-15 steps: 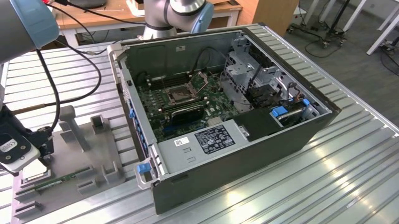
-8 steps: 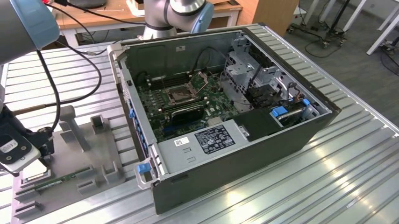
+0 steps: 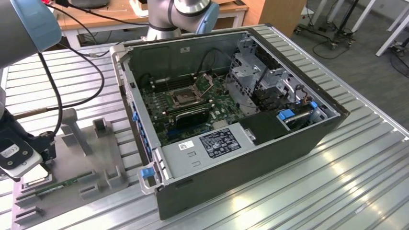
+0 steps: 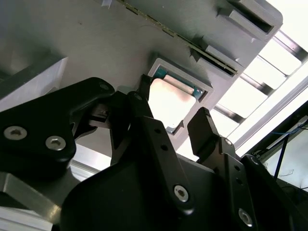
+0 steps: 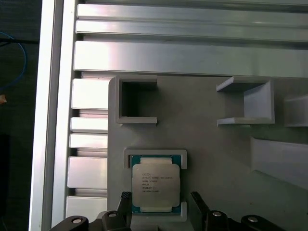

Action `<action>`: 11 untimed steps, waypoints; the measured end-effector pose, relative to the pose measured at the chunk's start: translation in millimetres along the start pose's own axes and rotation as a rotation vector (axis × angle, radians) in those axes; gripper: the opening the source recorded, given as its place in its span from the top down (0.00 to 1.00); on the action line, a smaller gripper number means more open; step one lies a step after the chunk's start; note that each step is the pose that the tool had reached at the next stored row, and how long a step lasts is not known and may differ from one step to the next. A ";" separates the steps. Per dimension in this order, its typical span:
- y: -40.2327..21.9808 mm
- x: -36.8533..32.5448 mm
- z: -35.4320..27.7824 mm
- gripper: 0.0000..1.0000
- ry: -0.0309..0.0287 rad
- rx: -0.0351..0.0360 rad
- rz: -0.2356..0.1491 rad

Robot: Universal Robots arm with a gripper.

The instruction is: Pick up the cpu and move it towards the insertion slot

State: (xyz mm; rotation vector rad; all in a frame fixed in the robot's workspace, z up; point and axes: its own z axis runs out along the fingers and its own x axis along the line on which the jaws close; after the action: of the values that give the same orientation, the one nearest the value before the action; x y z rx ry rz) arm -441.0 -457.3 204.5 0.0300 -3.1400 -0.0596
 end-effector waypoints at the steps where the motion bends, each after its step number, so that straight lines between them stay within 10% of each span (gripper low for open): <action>1: 0.0 0.0 0.0 0.41 0.0000 0.0000 0.000; 11: -0.1 0.0 3.3 0.41 -0.0002 -0.0001 0.000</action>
State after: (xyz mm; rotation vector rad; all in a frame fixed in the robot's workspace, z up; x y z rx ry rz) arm -441.0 -457.3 201.2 0.0301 -3.1402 -0.0598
